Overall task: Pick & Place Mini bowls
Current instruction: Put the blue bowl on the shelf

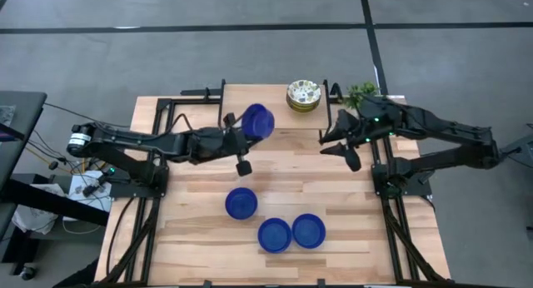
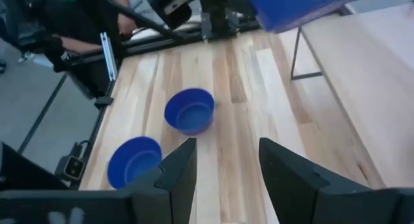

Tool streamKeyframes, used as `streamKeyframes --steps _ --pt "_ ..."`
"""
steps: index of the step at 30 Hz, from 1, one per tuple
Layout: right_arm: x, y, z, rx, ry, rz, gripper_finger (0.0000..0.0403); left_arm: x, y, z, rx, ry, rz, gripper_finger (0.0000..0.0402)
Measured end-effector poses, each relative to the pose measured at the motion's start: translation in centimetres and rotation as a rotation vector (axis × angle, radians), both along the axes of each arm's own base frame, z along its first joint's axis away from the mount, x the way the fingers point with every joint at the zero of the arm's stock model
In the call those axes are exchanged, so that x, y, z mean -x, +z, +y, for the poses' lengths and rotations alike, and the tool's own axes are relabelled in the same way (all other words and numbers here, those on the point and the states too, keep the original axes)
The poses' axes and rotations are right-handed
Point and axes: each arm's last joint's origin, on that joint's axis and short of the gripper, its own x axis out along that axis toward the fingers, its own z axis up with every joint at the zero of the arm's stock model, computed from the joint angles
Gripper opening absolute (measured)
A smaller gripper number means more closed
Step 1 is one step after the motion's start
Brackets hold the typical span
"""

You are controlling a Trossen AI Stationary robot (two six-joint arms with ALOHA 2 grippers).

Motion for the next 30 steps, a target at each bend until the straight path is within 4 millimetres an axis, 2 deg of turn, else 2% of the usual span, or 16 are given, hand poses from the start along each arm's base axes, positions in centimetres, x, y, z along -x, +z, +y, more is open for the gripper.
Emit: streamKeyframes --steps 8,16,25,30 --pt "1.9 -1.3 0.1 -0.015 -0.026 -0.048 0.0154 -3.0 2.2 1.0 -0.12 0.026 0.027 0.0003" --pt "3.6 -2.8 0.3 -0.006 -0.042 -0.05 0.0157 -6.0 2.4 3.8 -0.196 0.094 0.188 0.0003" --pt "7.0 -3.9 0.2 0.021 -0.116 -0.147 0.0153 -5.5 3.1 7.1 -0.181 0.184 0.306 0.0003" --pt "8.6 -4.1 -0.1 0.041 -0.191 -0.241 0.0157 -5.1 3.0 8.6 -0.154 0.168 0.327 0.0003"
